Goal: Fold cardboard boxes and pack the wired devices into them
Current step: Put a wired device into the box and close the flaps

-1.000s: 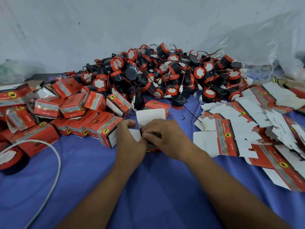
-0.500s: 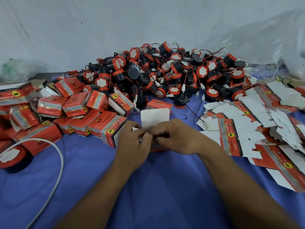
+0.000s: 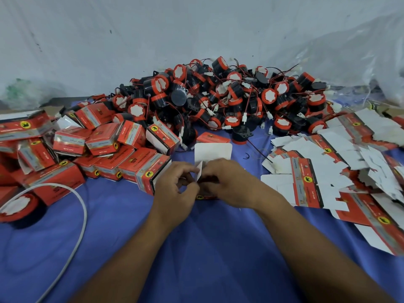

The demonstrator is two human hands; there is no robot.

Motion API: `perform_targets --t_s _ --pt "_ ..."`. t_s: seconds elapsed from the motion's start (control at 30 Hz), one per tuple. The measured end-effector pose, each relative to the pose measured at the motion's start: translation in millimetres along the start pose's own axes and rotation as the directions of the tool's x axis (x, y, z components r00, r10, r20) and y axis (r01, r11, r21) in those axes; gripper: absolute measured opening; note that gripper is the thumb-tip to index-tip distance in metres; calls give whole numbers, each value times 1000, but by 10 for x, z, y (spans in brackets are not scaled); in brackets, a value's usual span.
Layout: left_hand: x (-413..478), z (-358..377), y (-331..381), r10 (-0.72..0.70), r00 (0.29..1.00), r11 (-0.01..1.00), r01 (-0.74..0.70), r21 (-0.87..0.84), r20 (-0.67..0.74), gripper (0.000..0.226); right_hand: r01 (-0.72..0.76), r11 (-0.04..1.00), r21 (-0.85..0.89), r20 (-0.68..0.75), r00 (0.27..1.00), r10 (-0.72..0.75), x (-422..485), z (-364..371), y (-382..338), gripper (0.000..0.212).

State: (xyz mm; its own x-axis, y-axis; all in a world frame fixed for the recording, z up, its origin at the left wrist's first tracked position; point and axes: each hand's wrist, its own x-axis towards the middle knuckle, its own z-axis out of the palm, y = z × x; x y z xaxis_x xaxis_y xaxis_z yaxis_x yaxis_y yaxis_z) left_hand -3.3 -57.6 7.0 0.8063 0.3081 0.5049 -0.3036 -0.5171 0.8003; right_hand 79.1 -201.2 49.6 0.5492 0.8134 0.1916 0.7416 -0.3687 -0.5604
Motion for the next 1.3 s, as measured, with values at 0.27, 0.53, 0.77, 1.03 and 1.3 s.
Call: perform_targets --t_s 0.27,0.53,0.77,1.03,1.3 --pt "14 7 -65 30 996 997 -36 71 85 36 -168 980 109 -160 970 184 23 57 27 25" --pt "48 -10 -161 -77 974 993 94 -74 212 44 34 975 -218 97 995 -13 -100 -68 88 15" --pt "60 -1 -235 -13 984 998 0 70 179 35 -17 970 242 -208 976 69 -236 -187 245 32" --pt "81 37 -225 10 988 986 -35 163 151 27 -391 751 533 -182 814 552 -272 -308 657 22" --pt "75 38 -196 15 990 997 -25 71 141 15 -275 791 547 -141 901 410 -142 -17 548 7"
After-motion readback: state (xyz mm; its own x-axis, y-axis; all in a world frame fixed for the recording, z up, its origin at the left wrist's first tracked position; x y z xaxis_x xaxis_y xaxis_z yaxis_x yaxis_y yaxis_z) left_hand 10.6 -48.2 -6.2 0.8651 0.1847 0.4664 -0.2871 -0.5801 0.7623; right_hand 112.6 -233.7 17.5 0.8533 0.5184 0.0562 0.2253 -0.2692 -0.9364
